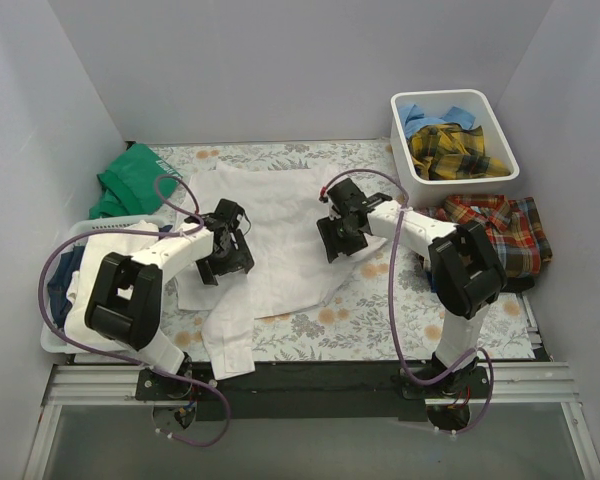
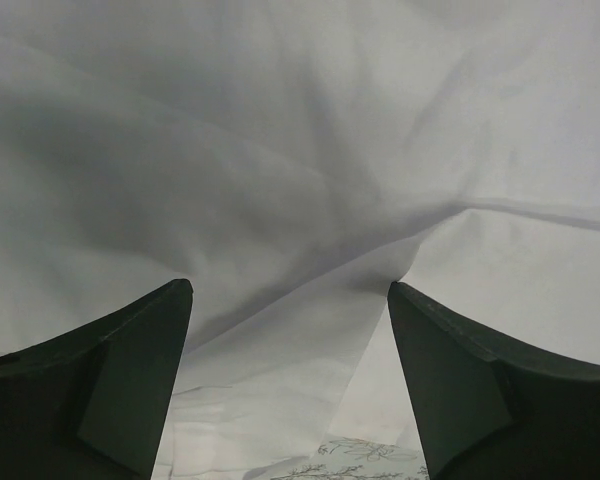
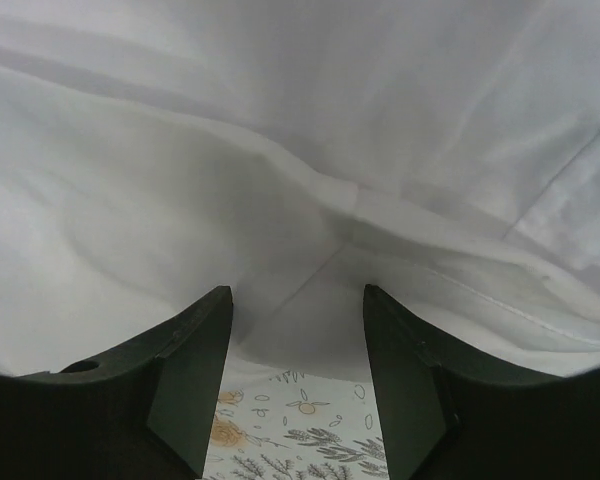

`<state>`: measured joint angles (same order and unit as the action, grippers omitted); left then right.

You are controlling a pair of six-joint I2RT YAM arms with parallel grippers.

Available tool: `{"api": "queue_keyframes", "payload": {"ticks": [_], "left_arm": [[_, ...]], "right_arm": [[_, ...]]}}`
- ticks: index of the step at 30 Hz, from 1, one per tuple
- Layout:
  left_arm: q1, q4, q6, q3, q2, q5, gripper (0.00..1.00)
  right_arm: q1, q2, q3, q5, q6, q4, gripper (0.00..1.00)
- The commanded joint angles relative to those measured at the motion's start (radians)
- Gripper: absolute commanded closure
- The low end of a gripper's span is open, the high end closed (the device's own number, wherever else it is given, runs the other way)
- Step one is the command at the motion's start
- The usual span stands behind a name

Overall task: Fold and stack the long sleeve shirts
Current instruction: Flatten the shirt out

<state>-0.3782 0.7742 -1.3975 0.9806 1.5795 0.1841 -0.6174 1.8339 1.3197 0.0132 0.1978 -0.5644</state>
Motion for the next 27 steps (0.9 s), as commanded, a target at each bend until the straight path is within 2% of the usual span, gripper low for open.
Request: {"api": "queue_keyframes", "payload": {"ticks": [1,8,16,22,27], "left_arm": [[0.027,-0.027,-0.024,0.041,-0.009,0.032,0.2],[0.097,-0.053,-0.018,0.013,0.013,-0.015,0.2],[0.102,-0.073,0.047,0.003,0.005,-0.09,0.23],[0.038,-0.087,0.175,-0.048,-0.168,-0.253,0.23],[-0.036,-0.061,0.154,-0.1,-0.285,-0.292,0.23]], "right_arm": [[-0.013,-0.015,-0.079,0.044,-0.017,0.021,0.37],[-0.013,-0.087,-0.246,0.018,0.0,-0.003,0.37],[0.018,-0.208,-0.364,-0.042,0.025,-0.086,0.37],[0.021,-0.222,-0.289,-0.039,0.029,-0.097,0.36],[0.021,-0.197,-0.18,-0.051,0.038,-0.124,0.36]]}}
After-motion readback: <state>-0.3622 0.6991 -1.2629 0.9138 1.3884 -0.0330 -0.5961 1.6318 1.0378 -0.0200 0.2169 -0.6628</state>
